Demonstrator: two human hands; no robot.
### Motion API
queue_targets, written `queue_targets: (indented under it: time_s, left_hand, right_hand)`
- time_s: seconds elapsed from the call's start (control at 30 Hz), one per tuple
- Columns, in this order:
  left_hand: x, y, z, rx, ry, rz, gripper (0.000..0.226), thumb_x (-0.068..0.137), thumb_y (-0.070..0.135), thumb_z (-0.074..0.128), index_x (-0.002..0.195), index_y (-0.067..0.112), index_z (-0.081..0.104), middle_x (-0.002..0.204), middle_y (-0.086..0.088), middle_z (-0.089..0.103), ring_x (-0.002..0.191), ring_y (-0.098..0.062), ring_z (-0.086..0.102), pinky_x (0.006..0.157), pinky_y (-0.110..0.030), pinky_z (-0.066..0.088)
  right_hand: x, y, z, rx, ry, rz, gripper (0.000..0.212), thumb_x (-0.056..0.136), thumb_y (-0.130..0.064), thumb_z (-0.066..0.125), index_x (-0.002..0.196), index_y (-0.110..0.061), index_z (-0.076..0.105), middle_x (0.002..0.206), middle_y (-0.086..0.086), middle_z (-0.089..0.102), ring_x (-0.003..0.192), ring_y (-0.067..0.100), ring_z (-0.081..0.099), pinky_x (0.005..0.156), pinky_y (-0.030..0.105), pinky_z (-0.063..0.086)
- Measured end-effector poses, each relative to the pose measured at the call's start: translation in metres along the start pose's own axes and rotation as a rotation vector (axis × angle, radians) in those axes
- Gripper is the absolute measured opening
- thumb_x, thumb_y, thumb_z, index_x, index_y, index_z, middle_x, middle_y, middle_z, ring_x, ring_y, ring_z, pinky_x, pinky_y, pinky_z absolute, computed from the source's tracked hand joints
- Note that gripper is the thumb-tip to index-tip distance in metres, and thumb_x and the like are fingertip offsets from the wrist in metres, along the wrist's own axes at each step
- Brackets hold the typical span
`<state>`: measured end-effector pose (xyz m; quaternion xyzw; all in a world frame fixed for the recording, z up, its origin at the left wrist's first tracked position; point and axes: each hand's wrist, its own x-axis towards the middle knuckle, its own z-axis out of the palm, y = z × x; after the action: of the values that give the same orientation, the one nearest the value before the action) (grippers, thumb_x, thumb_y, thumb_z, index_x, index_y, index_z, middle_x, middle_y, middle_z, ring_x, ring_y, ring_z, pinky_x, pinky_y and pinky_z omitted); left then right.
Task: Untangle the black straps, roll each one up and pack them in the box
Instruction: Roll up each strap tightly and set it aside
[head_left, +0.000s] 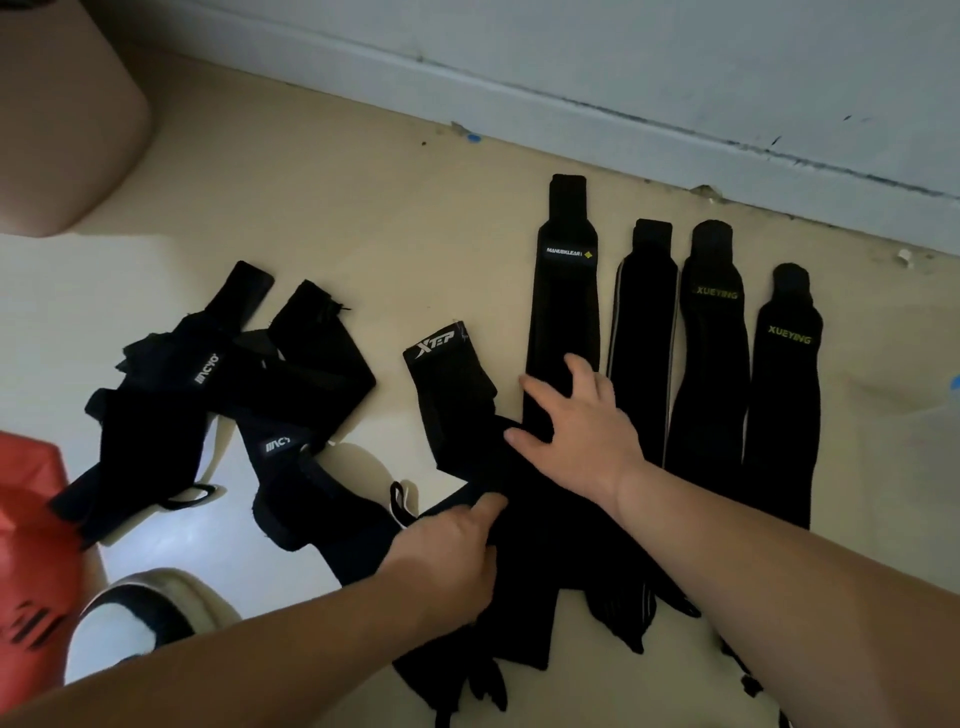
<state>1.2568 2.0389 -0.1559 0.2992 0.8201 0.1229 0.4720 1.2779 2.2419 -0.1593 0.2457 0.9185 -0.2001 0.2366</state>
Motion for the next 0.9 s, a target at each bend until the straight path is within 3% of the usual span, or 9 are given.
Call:
queue_targets:
  time_s: [0.07, 0.17, 0.27, 0.37, 0.47, 0.6, 0.7, 0.8, 0.9]
  left_hand:
    - [0.008, -0.014, -0.004, -0.181, 0.018, -0.111, 0.041, 0.103, 0.046, 0.053, 0.142, 0.036, 0.048, 0.115, 0.000, 0.071, 0.102, -0.021, 0.071, 0.085, -0.035, 0.059]
    - [0.019, -0.023, -0.011, -0.669, 0.047, -0.347, 0.038, 0.099, 0.057, 0.060, 0.116, 0.023, 0.065, 0.091, -0.008, 0.076, 0.075, -0.022, 0.075, 0.064, -0.035, 0.062]
    - [0.026, -0.017, -0.023, -0.849, 0.103, -0.407, 0.044, 0.097, 0.055, 0.066, 0.107, 0.013, 0.066, 0.092, -0.014, 0.078, 0.074, -0.027, 0.079, 0.056, -0.030, 0.060]
    - [0.036, -0.010, -0.037, -1.023, 0.238, -0.463, 0.042, 0.097, 0.048, 0.072, 0.108, 0.008, 0.066, 0.092, -0.014, 0.077, 0.068, -0.025, 0.079, 0.051, -0.028, 0.058]
    - [0.049, -0.011, -0.047, -0.926, 0.386, -0.487, 0.051, 0.090, 0.048, 0.079, 0.114, 0.011, 0.053, 0.096, -0.010, 0.072, 0.063, -0.023, 0.077, 0.046, -0.026, 0.054]
    - [0.055, -0.007, -0.054, -0.918, 0.474, -0.432, 0.052, 0.088, 0.039, 0.084, 0.120, 0.019, 0.049, 0.101, -0.006, 0.067, 0.072, -0.023, 0.074, 0.047, -0.028, 0.053]
    - [0.062, 0.000, -0.050, -0.900, 0.397, -0.353, 0.033, 0.085, 0.038, 0.086, 0.105, 0.020, 0.065, 0.098, -0.002, 0.073, 0.083, -0.019, 0.072, 0.065, -0.032, 0.059]
    - [0.062, 0.013, -0.053, -0.825, 0.393, -0.299, 0.010, 0.088, 0.033, 0.076, 0.092, 0.031, 0.067, 0.092, 0.001, 0.075, 0.088, -0.020, 0.074, 0.083, -0.038, 0.063]
    - [0.054, 0.021, -0.066, -0.870, 0.438, -0.270, 0.010, 0.090, 0.014, 0.068, 0.095, 0.022, 0.070, 0.084, -0.003, 0.074, 0.076, -0.019, 0.071, 0.066, -0.030, 0.059]
  right_hand:
    - [0.000, -0.005, 0.003, 0.009, -0.021, 0.033, 0.067, 0.099, -0.060, 0.057, 0.160, -0.044, 0.034, 0.174, 0.003, -0.001, 0.159, 0.037, 0.005, 0.122, 0.057, 0.035]
    - [0.004, -0.012, -0.003, 0.099, 0.008, 0.078, 0.060, 0.096, -0.040, 0.064, 0.154, -0.038, 0.046, 0.172, 0.004, 0.007, 0.157, 0.038, 0.013, 0.114, 0.051, 0.045]
    - [0.004, -0.015, -0.003, 0.099, 0.024, 0.093, 0.054, 0.099, -0.033, 0.058, 0.152, -0.039, 0.050, 0.173, 0.005, 0.007, 0.157, 0.037, 0.012, 0.109, 0.049, 0.047]
    - [0.000, -0.016, 0.009, 0.045, -0.018, 0.090, 0.056, 0.105, -0.034, 0.046, 0.159, -0.043, 0.037, 0.177, 0.004, -0.009, 0.163, 0.035, -0.004, 0.122, 0.054, 0.036]
    - [-0.002, -0.016, 0.012, 0.057, -0.038, 0.103, 0.054, 0.110, -0.040, 0.039, 0.162, -0.048, 0.027, 0.177, 0.000, -0.016, 0.164, 0.032, -0.011, 0.126, 0.054, 0.027]
    - [-0.003, -0.012, 0.006, 0.061, -0.036, 0.091, 0.062, 0.110, -0.050, 0.037, 0.166, -0.050, 0.011, 0.178, -0.004, -0.012, 0.165, 0.028, -0.007, 0.123, 0.052, 0.032]
    - [-0.002, -0.004, 0.004, 0.066, -0.022, 0.070, 0.068, 0.108, -0.054, 0.042, 0.168, -0.046, 0.009, 0.179, -0.008, -0.007, 0.165, 0.025, -0.002, 0.123, 0.050, 0.033]
    - [0.000, 0.004, -0.002, 0.109, -0.039, 0.062, 0.072, 0.107, -0.052, 0.048, 0.169, -0.041, 0.013, 0.179, -0.010, -0.003, 0.164, 0.022, 0.001, 0.126, 0.047, 0.030]
    - [0.004, 0.006, -0.009, 0.115, -0.091, 0.061, 0.074, 0.106, -0.047, 0.053, 0.169, -0.039, 0.014, 0.179, -0.011, -0.005, 0.164, 0.022, -0.001, 0.126, 0.048, 0.030]
